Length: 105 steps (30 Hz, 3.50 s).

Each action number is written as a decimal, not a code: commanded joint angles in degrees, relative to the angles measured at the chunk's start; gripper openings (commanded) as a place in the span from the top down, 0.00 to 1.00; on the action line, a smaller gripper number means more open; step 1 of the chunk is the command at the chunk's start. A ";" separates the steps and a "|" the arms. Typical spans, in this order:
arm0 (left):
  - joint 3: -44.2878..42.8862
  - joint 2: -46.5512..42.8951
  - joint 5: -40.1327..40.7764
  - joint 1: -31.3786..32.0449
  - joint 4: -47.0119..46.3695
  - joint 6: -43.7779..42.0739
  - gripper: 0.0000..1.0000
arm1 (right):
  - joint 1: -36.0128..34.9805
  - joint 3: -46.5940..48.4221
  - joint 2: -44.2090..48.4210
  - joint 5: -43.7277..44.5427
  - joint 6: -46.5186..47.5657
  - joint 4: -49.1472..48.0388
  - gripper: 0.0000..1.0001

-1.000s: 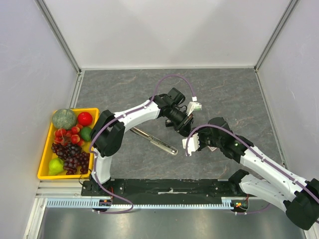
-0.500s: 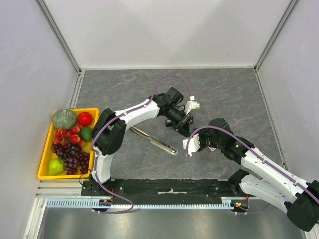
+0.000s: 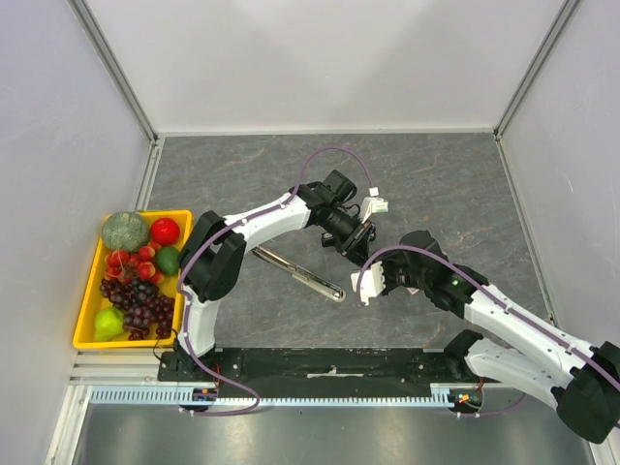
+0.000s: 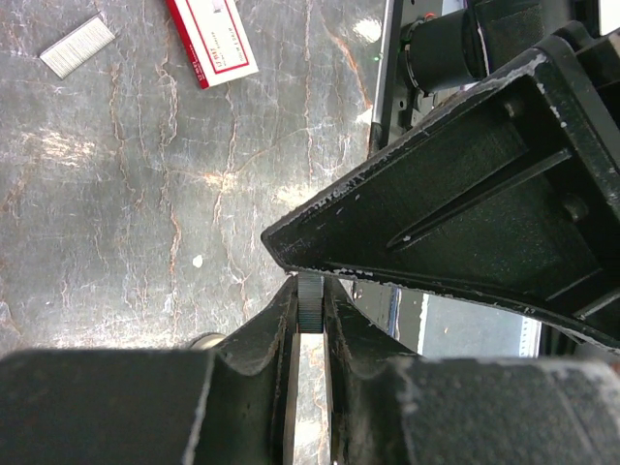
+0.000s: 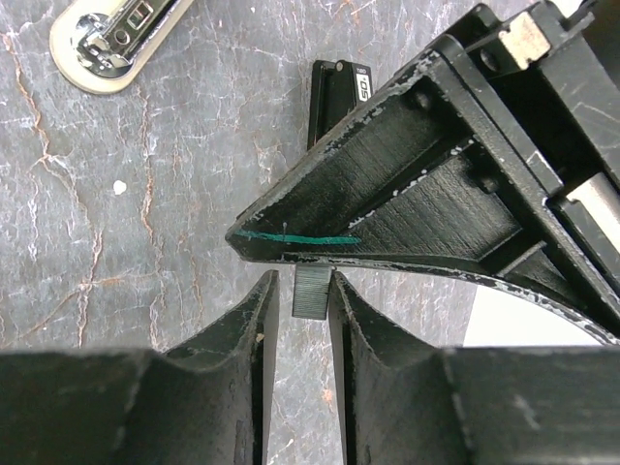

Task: Load the staples into the stapler
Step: Pick up the staple from the center of the board, then install the staple into the stapler.

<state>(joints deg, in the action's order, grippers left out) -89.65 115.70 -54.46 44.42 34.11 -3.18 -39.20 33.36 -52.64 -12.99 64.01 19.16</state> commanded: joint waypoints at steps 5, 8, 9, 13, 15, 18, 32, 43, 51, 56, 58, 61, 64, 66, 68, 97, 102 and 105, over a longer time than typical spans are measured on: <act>-1.59 0.58 -2.58 -0.04 -1.41 1.77 0.74 | -0.44 -0.23 1.31 1.22 -1.08 -2.55 0.74; -1.50 0.67 -2.58 -0.13 -1.33 1.69 0.67 | -0.44 -0.14 1.67 1.30 -0.90 -2.28 0.77; -1.50 0.58 -2.58 -0.13 -1.32 1.69 0.64 | -0.44 -0.05 1.75 1.48 -0.90 -2.11 0.78; -1.50 0.23 -2.50 -0.48 -1.32 1.77 0.51 | -0.35 -0.05 2.10 1.83 -0.81 -1.76 0.78; -1.50 -0.30 -2.23 -1.00 -1.41 1.69 0.47 | -0.35 0.38 2.46 2.36 -0.90 -0.97 0.79; -1.85 -2.31 -1.53 -3.20 -1.41 1.60 0.36 | -0.44 1.08 2.54 2.62 -1.86 0.79 0.80; 5.70 -22.35 6.37 -23.67 3.15 -7.19 0.03 | -0.88 15.47 -10.61 0.51 -17.48 14.40 0.80; 24.51 -43.79 24.39 -39.23 -1.41 -14.48 0.00 | -5.88 43.79 -37.34 -4.58 -43.26 30.94 0.81; 29.26 -47.41 33.62 -41.26 -5.36 -16.68 0.00 | -11.77 48.81 -44.56 1.21 -48.27 32.78 0.78; 30.32 -46.97 35.21 -41.44 -8.27 -17.47 0.00 | -15.20 48.55 -46.67 3.76 -49.77 32.70 0.74; 30.67 -47.23 35.73 -41.44 -9.06 -17.39 0.00 | -15.38 47.07 -47.55 3.50 -50.29 31.73 0.74; 31.63 -48.46 35.65 -41.52 -10.02 -16.60 0.00 | -15.38 46.27 -48.60 3.85 -51.09 31.12 0.74; 32.52 -49.60 36.17 -41.61 -10.73 -16.24 0.00 | -15.38 45.48 -48.70 3.94 -51.88 30.15 0.74; 32.43 -50.13 37.31 -42.05 -10.82 -16.51 0.00 | -15.38 44.77 -48.70 3.77 -52.23 29.54 0.74; 32.17 -50.83 37.41 -42.92 -11.08 -16.24 0.00 | -15.38 43.72 -49.05 3.50 -52.49 29.18 0.74; 34.36 -49.43 34.33 -44.25 -13.63 -12.90 0.00 | -12.04 44.07 -53.09 4.73 -53.55 28.57 0.75; 34.80 -49.69 33.89 -44.25 -13.80 -12.73 0.00 | -11.95 44.42 -52.21 4.38 -53.55 29.00 0.75; 34.89 -49.61 34.06 -44.25 -13.89 -12.73 0.00 | -12.13 44.07 -51.07 4.12 -53.64 29.09 0.74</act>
<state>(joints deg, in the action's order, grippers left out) -55.09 66.48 -19.35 0.45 22.61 -17.39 -51.05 77.49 -105.71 -8.51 11.07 48.69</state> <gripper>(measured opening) 0.993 0.260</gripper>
